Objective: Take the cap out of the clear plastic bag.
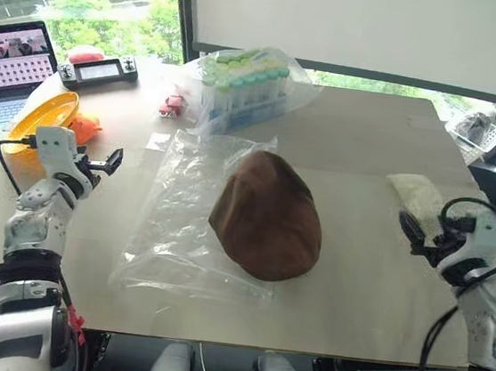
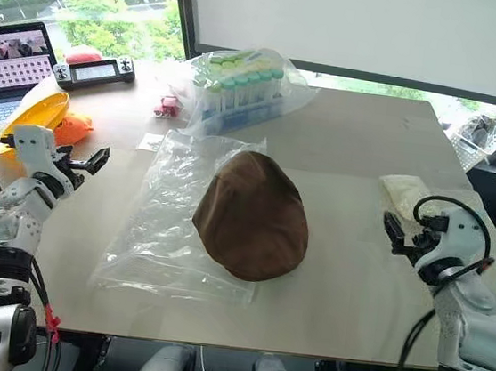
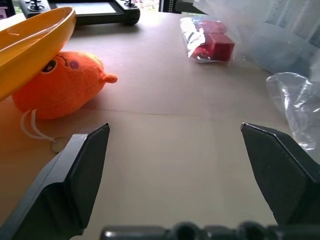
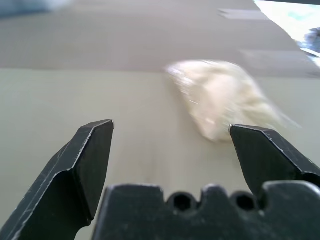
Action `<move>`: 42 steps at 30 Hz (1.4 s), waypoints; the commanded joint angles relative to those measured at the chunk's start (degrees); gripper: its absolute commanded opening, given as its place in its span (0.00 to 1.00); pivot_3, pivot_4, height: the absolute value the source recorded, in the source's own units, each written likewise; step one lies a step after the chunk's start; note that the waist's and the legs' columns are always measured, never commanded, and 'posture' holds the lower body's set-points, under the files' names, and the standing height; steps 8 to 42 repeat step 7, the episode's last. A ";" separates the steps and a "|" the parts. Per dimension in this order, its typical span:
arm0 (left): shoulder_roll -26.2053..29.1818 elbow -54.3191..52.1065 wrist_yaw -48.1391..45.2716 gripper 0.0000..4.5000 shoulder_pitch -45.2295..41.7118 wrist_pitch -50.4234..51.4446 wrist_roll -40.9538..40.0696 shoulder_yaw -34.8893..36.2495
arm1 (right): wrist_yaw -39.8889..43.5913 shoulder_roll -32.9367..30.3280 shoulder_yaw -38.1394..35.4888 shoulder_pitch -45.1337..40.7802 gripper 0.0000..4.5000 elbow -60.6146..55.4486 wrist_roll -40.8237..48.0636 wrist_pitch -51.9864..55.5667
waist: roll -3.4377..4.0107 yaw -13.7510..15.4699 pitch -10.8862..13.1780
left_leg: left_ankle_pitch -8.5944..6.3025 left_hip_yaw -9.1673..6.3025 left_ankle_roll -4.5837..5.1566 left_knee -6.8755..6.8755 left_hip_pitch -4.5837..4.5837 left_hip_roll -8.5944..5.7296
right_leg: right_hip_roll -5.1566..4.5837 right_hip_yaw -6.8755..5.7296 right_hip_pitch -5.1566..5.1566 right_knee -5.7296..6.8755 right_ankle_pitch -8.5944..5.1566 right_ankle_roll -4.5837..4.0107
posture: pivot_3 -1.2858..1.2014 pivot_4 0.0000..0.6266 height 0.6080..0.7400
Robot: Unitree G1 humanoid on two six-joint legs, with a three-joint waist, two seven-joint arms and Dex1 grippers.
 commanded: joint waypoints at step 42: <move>-2.40 3.98 1.60 1.00 -1.73 -6.57 1.44 1.28 | -7.17 2.89 -1.41 -0.32 0.99 -3.25 -4.03 -4.95 | 0.01 -0.57 0.00 | 0.02 0.05 -0.03 0.03 0.11 0.00 | 0.02 0.04 0.08 0.03 0.04 0.04 | 0.52 0.24 1.00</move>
